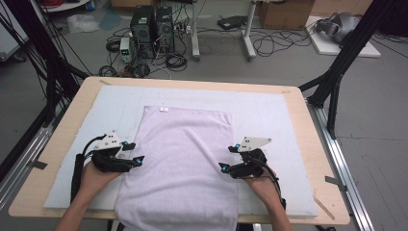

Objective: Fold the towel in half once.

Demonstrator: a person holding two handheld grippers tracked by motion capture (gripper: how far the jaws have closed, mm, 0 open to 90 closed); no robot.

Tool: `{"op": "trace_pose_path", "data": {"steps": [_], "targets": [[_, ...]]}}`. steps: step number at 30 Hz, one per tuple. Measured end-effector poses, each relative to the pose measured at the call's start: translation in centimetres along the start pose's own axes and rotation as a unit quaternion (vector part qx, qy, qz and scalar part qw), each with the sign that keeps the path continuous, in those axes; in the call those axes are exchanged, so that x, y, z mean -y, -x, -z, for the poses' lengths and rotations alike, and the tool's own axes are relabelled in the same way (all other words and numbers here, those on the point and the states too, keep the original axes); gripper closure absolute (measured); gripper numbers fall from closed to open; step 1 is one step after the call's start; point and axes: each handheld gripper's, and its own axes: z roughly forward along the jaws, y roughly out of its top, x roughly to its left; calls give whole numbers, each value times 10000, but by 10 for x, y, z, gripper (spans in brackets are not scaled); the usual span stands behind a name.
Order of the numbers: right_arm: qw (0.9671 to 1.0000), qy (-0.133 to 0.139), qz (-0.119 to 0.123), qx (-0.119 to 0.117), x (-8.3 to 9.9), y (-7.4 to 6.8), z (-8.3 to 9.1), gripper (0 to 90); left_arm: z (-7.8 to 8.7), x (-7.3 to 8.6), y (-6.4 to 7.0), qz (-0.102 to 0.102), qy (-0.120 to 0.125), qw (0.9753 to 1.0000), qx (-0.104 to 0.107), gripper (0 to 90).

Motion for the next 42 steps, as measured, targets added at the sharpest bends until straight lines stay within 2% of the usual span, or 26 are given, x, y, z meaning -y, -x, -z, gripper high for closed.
{"op": "trace_pose_path", "data": {"steps": [24, 28, 36, 42], "targets": [[10000, 10, 74, -25, 1, 2, 0, 270, 1, -2, -2, -64, -60, 9999, -56, 365], [10000, 32, 89, -32, -1, 6, 1, 267, 1, -3, -2, -99, -68, 9999, -70, 365], [10000, 75, -27, -21, -1, 13, 6, 265, 0, -6, -4, -110, -101, 9999, -22, 365], [10000, 19, -79, -23, -9, 26, 6, 265, 1, -13, -13, -56, -47, 10000, -50, 373]]}}
